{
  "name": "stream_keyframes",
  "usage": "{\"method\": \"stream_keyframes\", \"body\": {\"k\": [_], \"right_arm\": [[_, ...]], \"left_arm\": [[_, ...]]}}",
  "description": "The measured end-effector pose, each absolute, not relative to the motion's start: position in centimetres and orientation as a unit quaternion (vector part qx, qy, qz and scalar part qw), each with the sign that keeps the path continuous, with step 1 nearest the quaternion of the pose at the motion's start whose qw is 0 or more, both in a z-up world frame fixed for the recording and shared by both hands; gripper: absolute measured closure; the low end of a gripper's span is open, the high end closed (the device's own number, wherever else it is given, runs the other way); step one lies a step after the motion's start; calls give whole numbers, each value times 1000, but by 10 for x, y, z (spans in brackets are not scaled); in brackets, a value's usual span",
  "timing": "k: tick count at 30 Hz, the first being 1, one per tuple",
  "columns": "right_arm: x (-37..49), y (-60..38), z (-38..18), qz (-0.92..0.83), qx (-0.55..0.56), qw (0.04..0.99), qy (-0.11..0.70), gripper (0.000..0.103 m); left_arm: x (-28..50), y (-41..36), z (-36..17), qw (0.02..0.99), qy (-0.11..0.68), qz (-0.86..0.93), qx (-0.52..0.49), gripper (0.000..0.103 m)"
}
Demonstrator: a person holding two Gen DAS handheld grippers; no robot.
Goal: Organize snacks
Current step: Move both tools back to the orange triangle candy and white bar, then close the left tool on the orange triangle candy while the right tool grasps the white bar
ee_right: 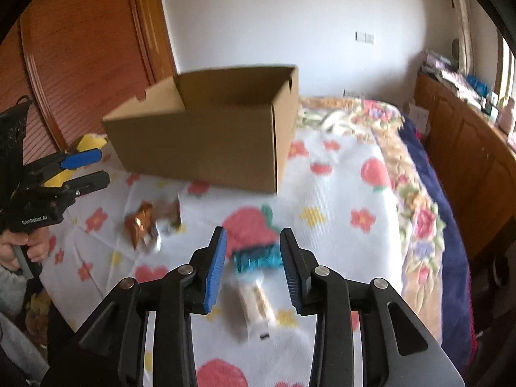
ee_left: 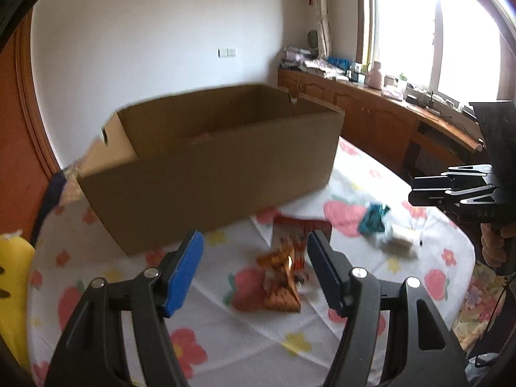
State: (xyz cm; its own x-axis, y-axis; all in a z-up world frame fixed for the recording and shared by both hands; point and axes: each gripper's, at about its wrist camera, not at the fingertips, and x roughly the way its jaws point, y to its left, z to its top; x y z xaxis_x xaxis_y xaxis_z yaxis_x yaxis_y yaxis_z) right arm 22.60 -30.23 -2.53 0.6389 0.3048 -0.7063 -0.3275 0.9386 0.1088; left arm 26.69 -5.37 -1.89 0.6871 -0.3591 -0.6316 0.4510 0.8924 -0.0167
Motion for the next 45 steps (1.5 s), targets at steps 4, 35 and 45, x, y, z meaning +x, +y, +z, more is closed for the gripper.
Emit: {"method": "stream_keyframes", "body": {"k": [4,35,45], "right_arm": [[222,-302,-44,178,-15,897,404,69],[223,-286,-90,193,-70,884,420,66],[223,-289,-90,195,-63,884,420,66]], "left_arm": [[264,-59,-39,906,351,-224,73,36],[280,-81,-70,886,397,-224,88,40],[283,-84,-75,880,411,-222,90,69]]}}
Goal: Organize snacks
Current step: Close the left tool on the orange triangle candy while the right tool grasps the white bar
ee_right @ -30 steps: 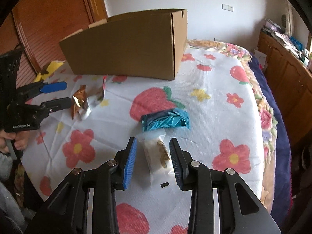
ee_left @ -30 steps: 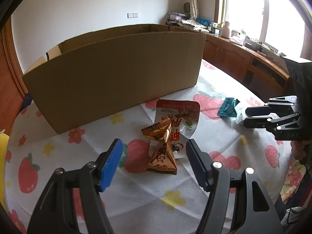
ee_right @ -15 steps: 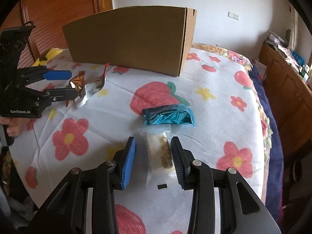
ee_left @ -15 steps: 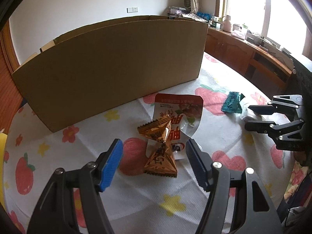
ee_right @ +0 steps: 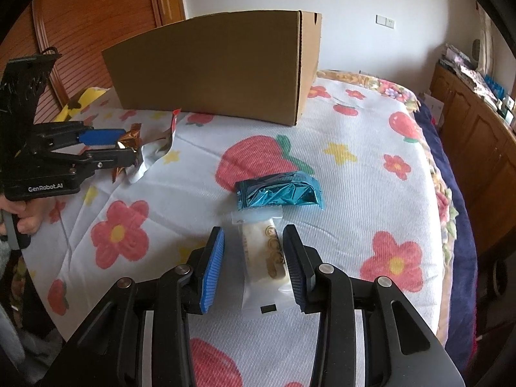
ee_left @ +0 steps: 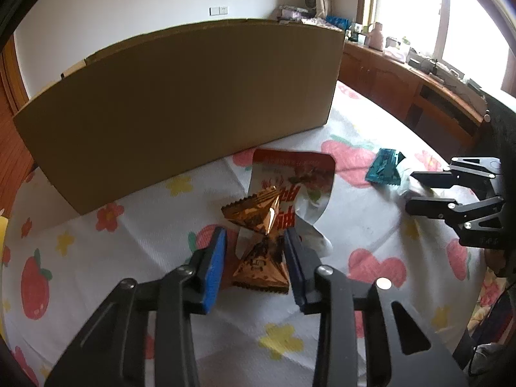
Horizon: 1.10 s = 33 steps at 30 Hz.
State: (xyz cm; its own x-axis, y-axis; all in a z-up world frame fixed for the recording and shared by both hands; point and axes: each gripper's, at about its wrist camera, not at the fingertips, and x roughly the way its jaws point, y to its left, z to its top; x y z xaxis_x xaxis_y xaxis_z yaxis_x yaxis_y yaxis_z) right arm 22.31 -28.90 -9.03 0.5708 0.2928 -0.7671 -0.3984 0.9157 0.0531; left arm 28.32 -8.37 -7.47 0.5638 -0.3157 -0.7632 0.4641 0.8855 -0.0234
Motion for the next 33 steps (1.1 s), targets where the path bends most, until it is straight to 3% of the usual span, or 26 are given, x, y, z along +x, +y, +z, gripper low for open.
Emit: {"method": "stream_keyframes", "body": {"k": [2,6,23,27,33], "right_arm": [[223,-289,-90,195,-64,884,420,66],[223,-289,-90,195,-64,884,420,66],[222,-287,-90,191,-69,885,419,66],[221,-288,-90,184,-68,888,416,82],[219,-288,-89,187,-66,890,411,84]], "left_arm": [[284,-83,-76,878,415,-221,87,69],[283,-82,-77,876,420,-222,84,83],[271,-73,-69,885,409,-209,79,83],[263,-68,-61,890,398,-211,71,83],[254,-64,-52,895,385,-214,69,83]]}}
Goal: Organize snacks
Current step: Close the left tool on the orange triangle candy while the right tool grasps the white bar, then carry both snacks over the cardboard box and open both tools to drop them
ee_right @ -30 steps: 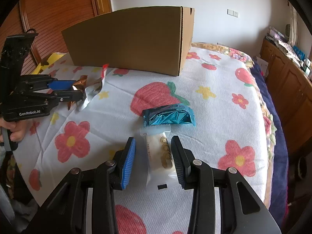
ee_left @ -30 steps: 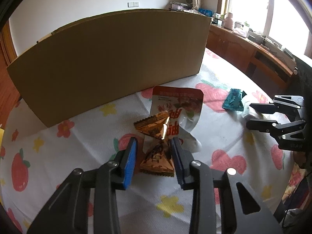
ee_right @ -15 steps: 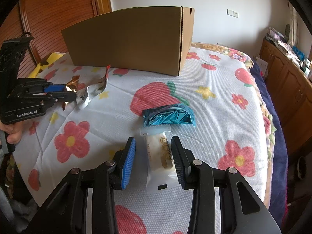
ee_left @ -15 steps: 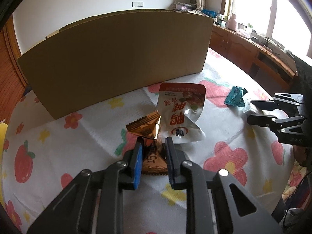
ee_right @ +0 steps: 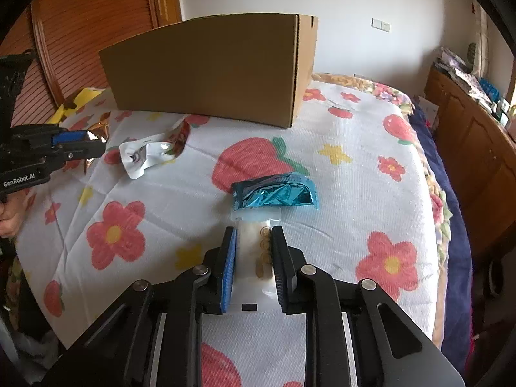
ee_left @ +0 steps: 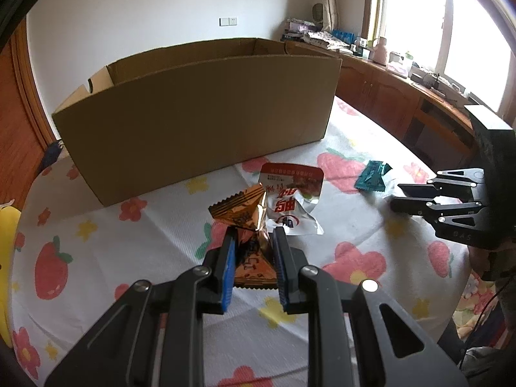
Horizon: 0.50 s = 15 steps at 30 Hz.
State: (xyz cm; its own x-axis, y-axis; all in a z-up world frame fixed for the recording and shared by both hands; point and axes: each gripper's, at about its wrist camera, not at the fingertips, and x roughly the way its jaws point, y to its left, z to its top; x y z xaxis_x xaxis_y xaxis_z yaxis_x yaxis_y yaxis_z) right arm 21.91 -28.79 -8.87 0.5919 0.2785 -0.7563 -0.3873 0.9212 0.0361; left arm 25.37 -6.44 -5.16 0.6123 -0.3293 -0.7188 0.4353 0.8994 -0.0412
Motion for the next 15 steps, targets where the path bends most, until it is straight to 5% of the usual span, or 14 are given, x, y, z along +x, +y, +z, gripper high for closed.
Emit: {"method": "stream_keyframes", "body": {"k": [15], "right_arm": [[215,-299,-66,183,-47,903,385,84]], "left_arm": [[244,-47,-35,906,366,-204,52,83]]}}
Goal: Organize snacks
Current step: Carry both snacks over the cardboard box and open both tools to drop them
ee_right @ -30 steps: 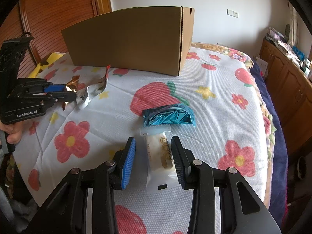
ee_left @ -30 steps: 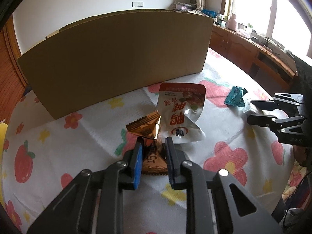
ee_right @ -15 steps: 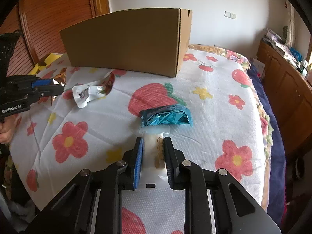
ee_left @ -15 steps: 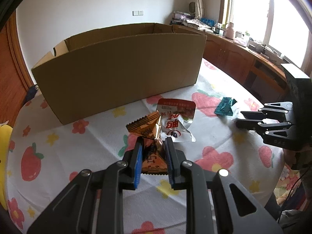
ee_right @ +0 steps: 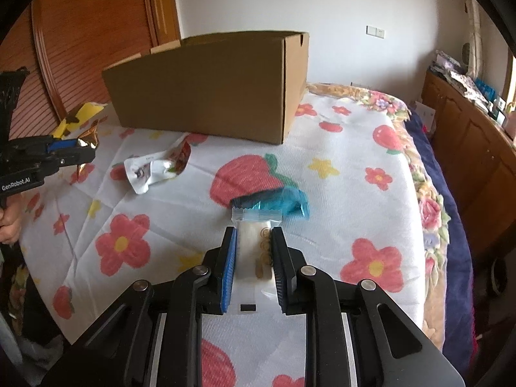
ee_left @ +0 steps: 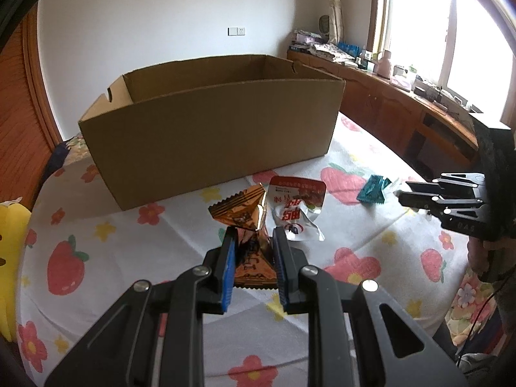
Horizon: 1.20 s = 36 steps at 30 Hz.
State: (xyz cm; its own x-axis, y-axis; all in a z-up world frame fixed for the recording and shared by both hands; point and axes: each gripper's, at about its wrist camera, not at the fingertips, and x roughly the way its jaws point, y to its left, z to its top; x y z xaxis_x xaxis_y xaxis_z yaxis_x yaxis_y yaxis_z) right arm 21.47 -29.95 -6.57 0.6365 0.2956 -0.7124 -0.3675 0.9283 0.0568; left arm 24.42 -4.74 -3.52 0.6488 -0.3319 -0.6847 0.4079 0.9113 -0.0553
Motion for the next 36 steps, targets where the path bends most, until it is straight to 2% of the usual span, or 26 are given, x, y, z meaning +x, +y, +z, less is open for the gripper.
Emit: {"method": "stream_keyframes", "body": {"k": [13,25,36], "right_arm": [[224,-280,6,214,-58,922,317,84],[261,-230,29,251,-89,918,293,84],[301,-197,45,266,-79,922,271,84]], "left_arm": [[257,-33,1,925,325,-191,46,83],[270,-16,48,945,266,-190,26,83],[307,-6,52,950,257,-177,32,83]]}}
